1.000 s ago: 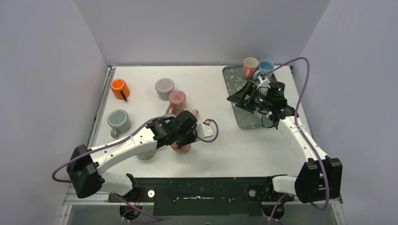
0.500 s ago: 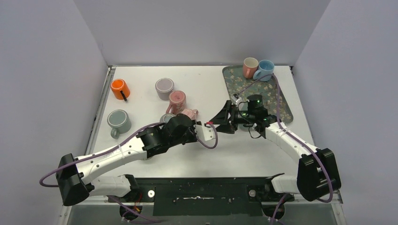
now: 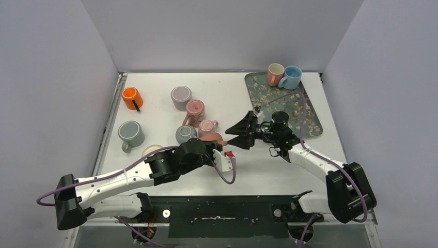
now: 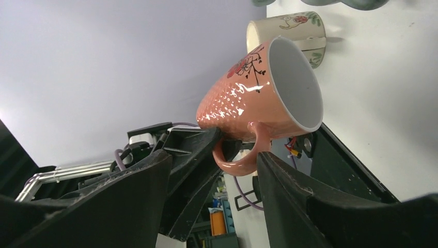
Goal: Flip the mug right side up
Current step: Turn over the cup at the center of the board.
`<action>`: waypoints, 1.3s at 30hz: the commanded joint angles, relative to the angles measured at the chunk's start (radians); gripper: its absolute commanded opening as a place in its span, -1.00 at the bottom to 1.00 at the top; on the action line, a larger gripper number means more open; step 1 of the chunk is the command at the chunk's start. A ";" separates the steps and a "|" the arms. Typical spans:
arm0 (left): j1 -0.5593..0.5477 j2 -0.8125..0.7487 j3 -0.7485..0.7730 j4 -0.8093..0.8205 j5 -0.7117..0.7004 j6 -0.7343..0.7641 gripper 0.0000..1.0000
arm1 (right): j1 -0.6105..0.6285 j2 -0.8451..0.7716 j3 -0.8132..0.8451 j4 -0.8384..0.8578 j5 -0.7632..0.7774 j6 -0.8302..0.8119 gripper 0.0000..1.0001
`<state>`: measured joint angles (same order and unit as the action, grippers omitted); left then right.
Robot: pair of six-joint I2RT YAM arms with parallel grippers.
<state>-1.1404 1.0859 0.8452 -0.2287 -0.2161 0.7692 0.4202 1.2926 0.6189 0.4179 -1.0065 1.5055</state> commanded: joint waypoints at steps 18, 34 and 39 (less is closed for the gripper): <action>-0.058 -0.032 -0.009 0.263 -0.129 0.142 -1.00 | 0.083 0.005 0.039 0.000 -0.080 -0.027 0.44; -0.028 -0.099 0.031 0.271 0.027 -0.304 -1.00 | -0.056 -0.271 0.083 -0.141 0.214 -0.652 0.41; -0.008 -0.127 0.017 0.326 0.082 -0.416 -1.00 | -0.053 -0.379 0.004 0.109 0.152 -0.669 0.36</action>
<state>-1.1660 1.0149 0.8162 -0.0910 -0.1970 0.4789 0.3614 0.9798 0.6537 0.2077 -0.8200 0.8833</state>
